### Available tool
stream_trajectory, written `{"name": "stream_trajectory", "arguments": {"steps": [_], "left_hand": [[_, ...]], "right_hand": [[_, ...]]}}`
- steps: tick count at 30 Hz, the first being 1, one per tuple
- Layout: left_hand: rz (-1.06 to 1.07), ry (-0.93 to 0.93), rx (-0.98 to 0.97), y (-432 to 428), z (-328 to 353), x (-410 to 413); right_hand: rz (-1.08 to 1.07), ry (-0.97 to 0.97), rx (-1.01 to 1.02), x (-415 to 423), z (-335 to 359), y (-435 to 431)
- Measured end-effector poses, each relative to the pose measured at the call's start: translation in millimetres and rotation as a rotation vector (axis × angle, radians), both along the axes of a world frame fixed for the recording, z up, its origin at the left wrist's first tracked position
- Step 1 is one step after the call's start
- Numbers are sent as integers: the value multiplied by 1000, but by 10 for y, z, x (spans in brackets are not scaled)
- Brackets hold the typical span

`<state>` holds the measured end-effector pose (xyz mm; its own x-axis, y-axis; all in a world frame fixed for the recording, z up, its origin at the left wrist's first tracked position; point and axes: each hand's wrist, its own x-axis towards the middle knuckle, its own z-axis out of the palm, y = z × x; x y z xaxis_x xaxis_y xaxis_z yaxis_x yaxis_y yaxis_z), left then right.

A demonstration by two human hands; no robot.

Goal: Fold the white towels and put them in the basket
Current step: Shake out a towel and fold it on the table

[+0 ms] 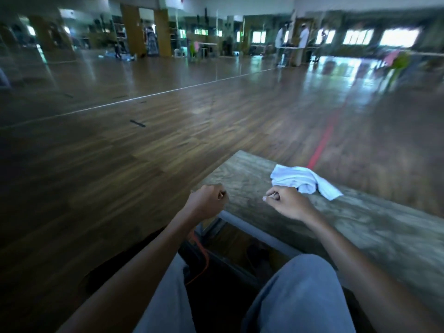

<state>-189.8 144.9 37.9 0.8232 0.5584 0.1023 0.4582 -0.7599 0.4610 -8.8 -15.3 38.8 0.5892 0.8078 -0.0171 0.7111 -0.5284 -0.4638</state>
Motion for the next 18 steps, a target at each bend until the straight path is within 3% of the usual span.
{"name": "stream_trajectory", "arguments": {"steps": [9, 15, 18], "left_hand": [[-264, 31, 90, -380, -261, 1521], [-362, -76, 173, -283, -522, 2754], [-413, -42, 242, -182, -696, 3368]], "right_hand": [[-181, -35, -88, 917, -258, -722], [-353, -169, -92, 1817, -569, -651], [-411, -259, -59, 2250, -719, -506]]}}
